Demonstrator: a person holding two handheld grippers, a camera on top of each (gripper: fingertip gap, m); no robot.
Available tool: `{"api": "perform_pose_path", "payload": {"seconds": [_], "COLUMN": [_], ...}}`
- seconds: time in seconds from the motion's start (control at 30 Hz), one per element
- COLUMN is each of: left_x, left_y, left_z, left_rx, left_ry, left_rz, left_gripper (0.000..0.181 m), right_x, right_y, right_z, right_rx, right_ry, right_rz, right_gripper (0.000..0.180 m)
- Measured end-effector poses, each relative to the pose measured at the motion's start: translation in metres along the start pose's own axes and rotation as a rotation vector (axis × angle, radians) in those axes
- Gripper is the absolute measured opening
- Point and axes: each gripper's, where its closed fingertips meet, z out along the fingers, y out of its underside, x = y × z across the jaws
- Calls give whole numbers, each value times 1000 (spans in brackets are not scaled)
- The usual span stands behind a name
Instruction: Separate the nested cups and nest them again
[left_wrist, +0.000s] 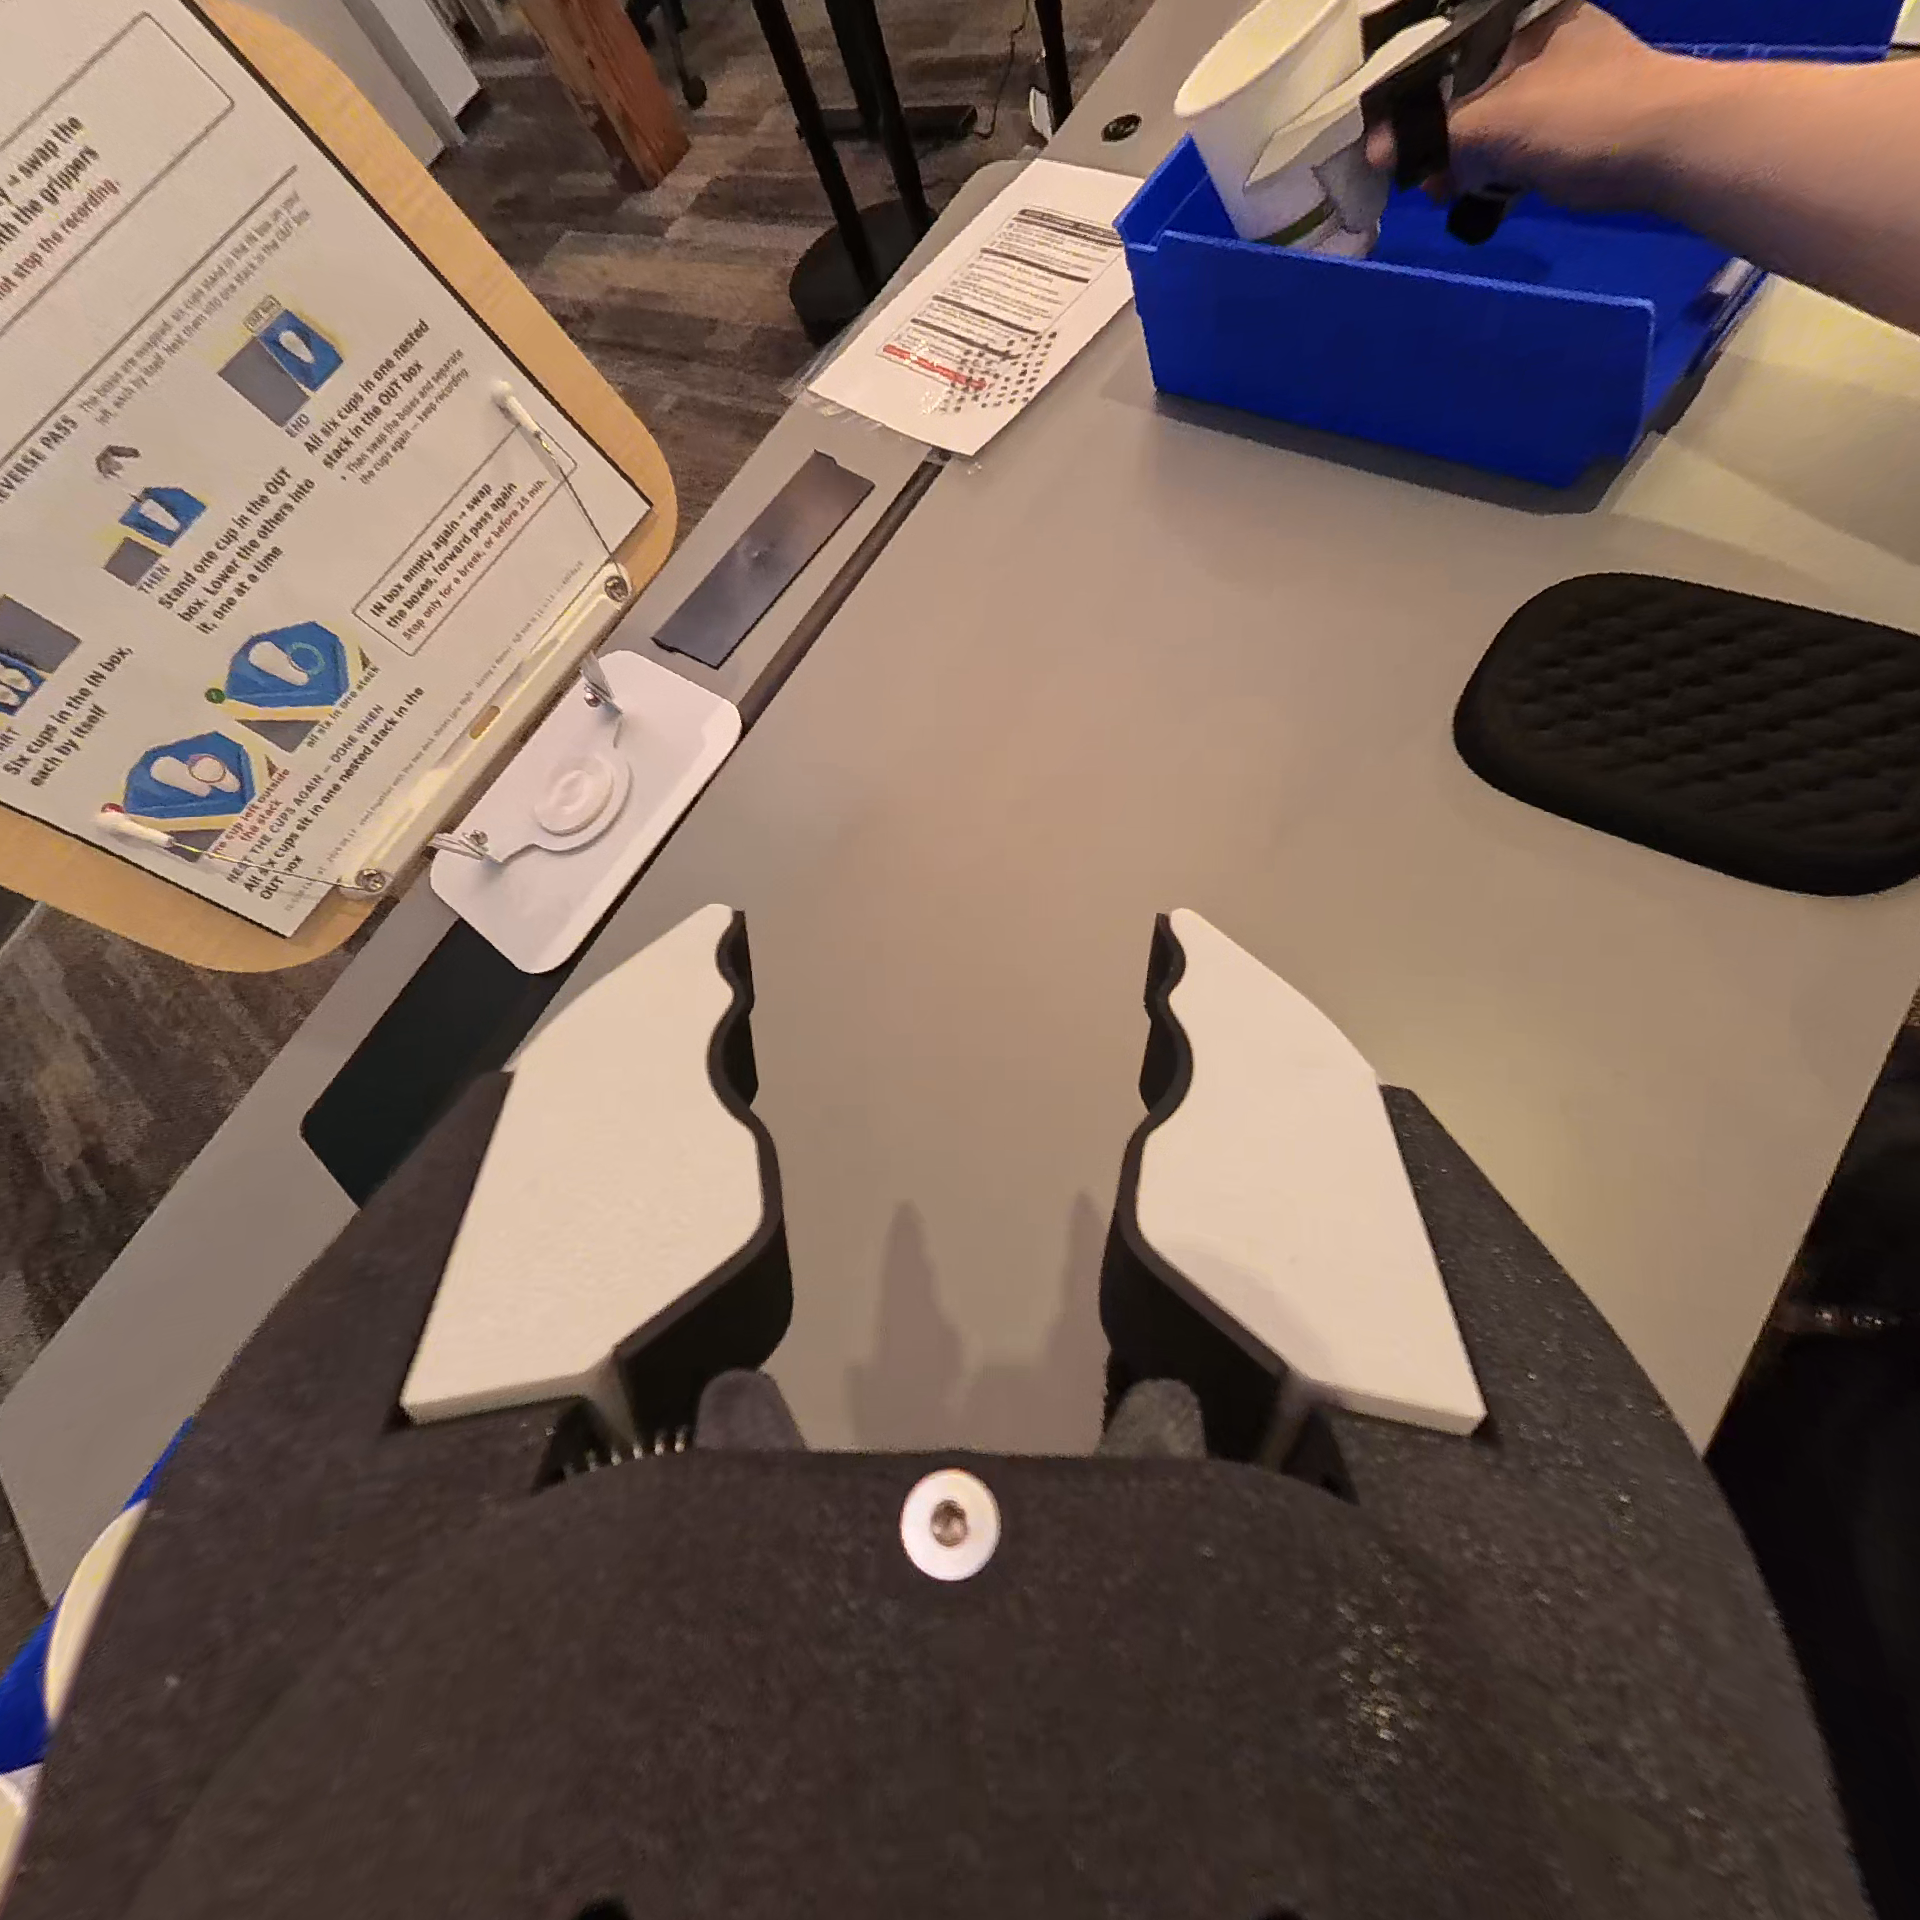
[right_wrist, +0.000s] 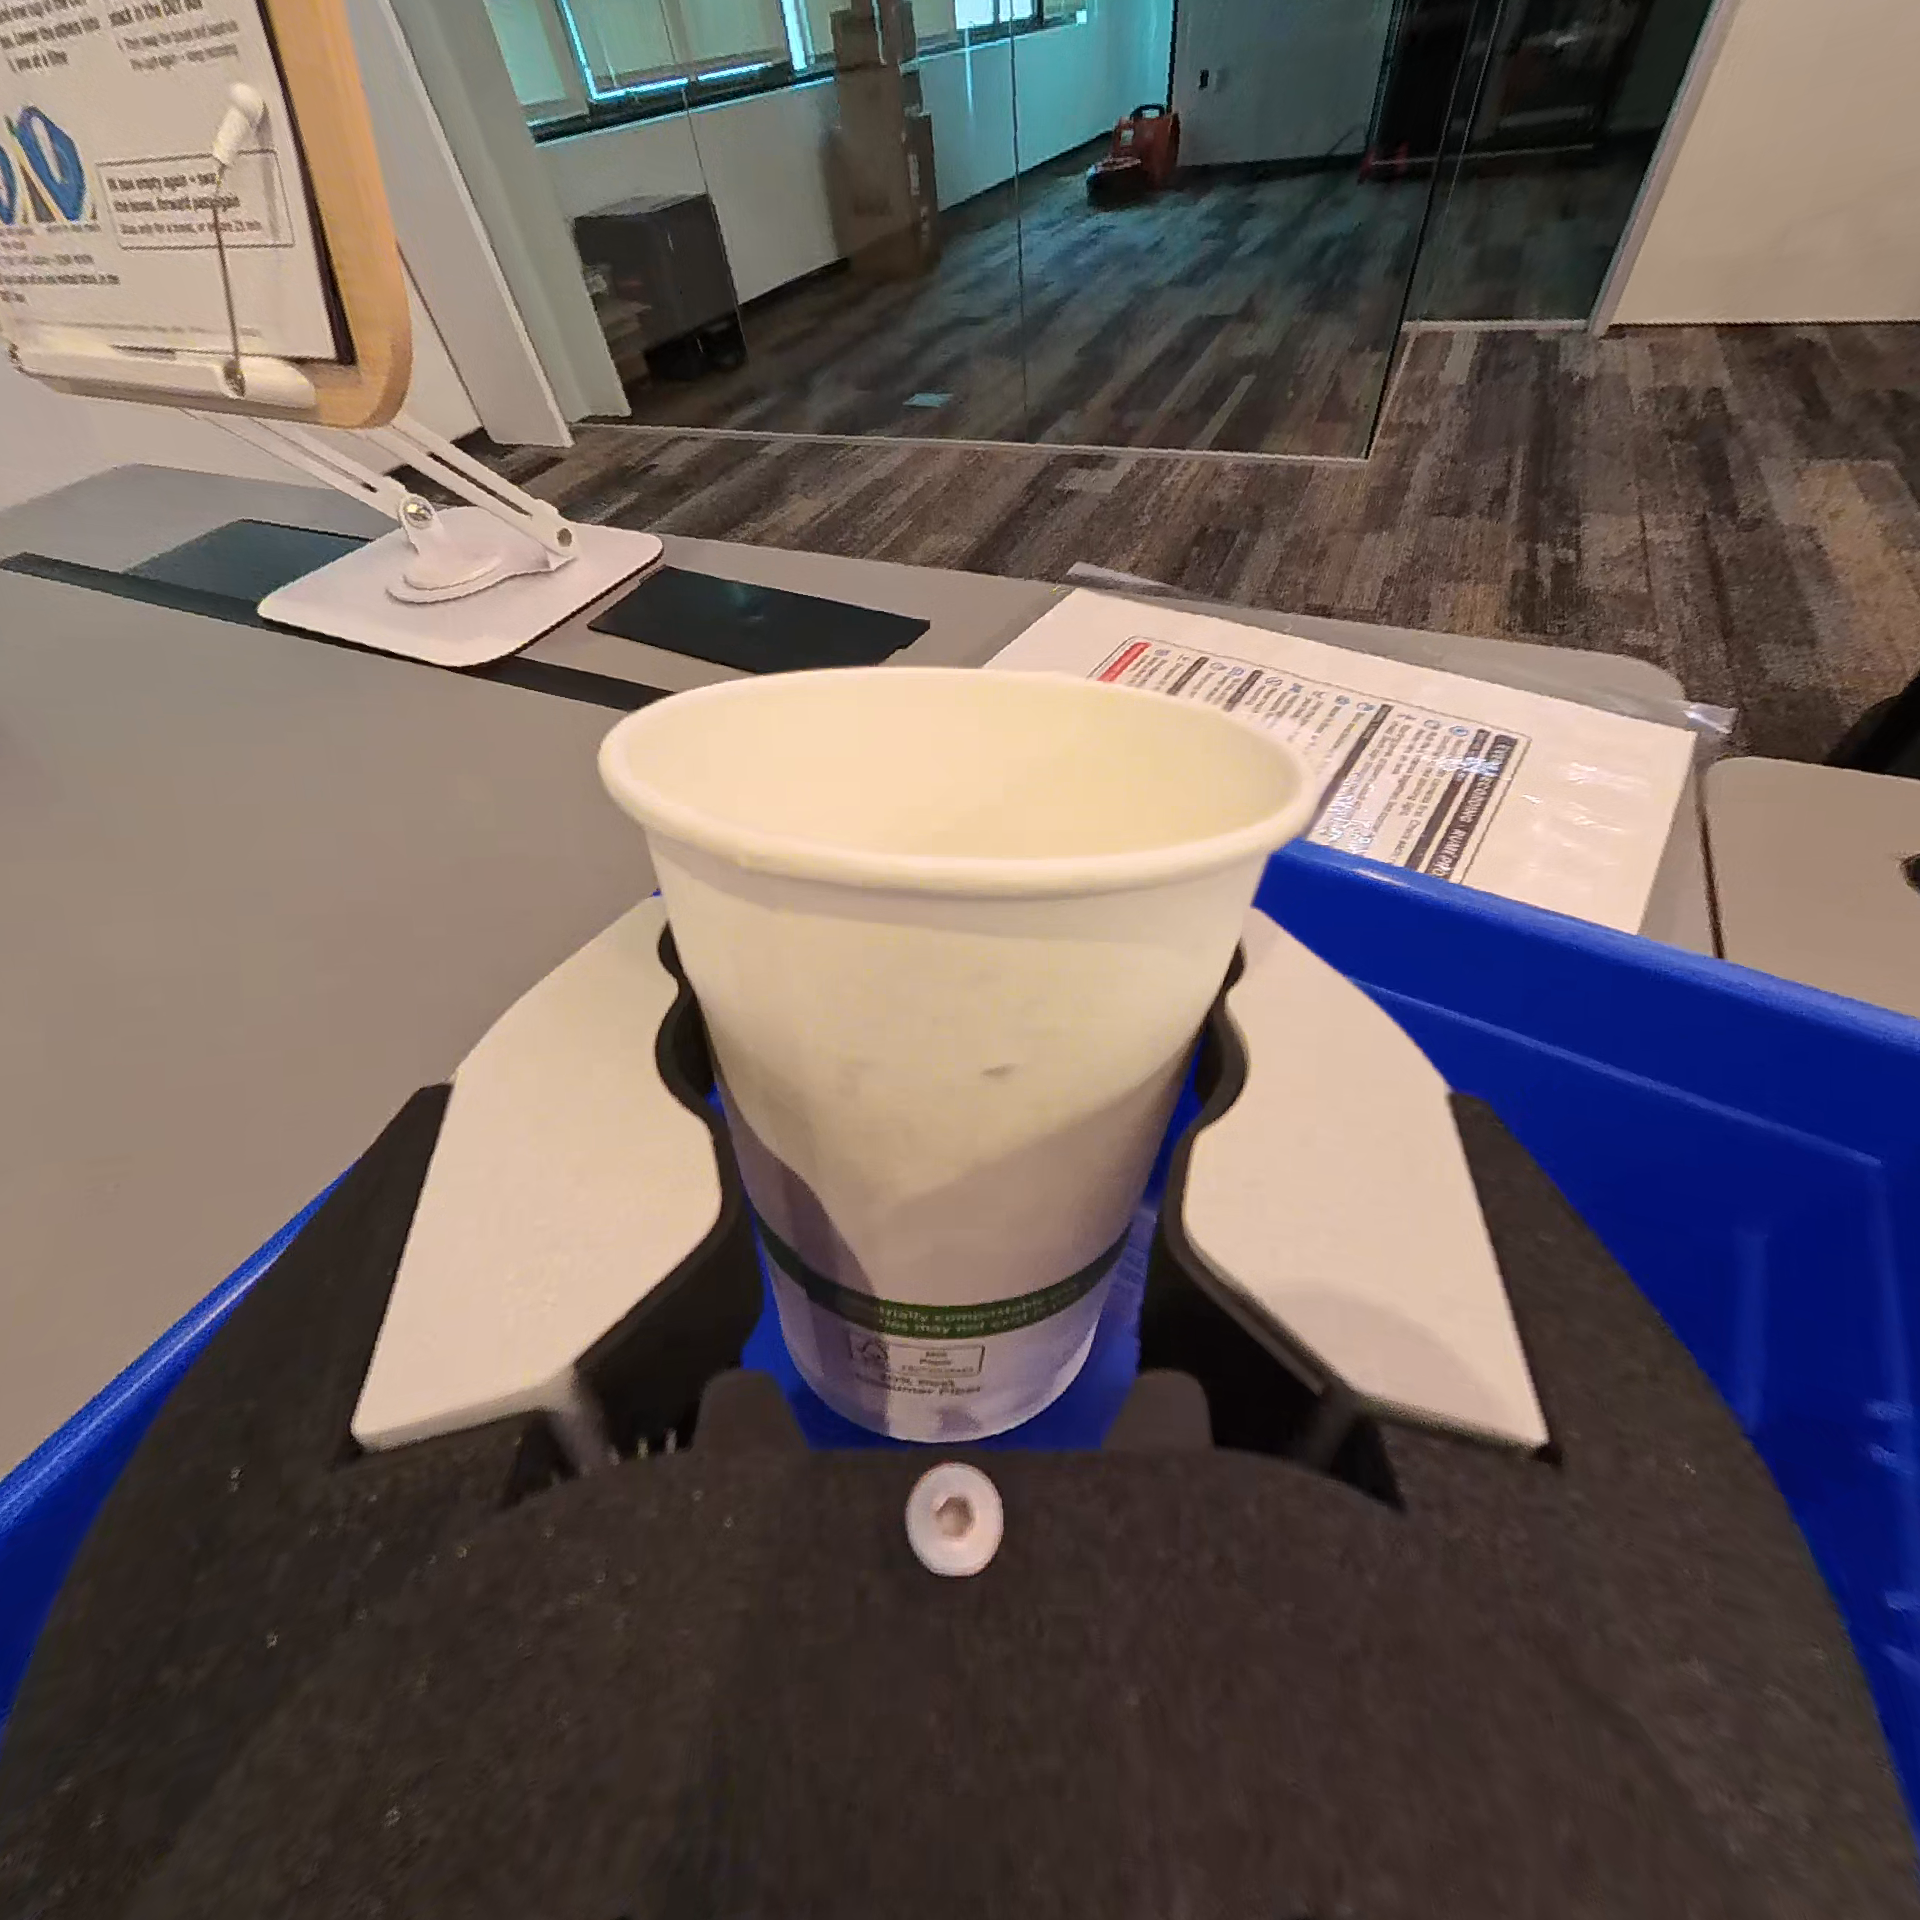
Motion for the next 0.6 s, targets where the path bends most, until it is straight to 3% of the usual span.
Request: {"api": "perform_pose_path", "payload": {"seconds": [0.2,0.4,0.6], "left_x": [-7,-48,-62], "left_y": [-4,-27,-23], "left_z": [-3,-30,-38], "left_rx": [0,24,31], "left_ry": [-32,-146,-177], "left_rz": [18,16,-7], "left_gripper": [71,68,67], "right_x": [-3,-4,-5], "right_y": [4,-6,-11], "right_z": [0,-13,-28], "right_rx": [-19,20,61], "right_ry": [-4,-13,-6], "right_rz": [-45,-30,-18], "right_gripper": [92,92,92]}}
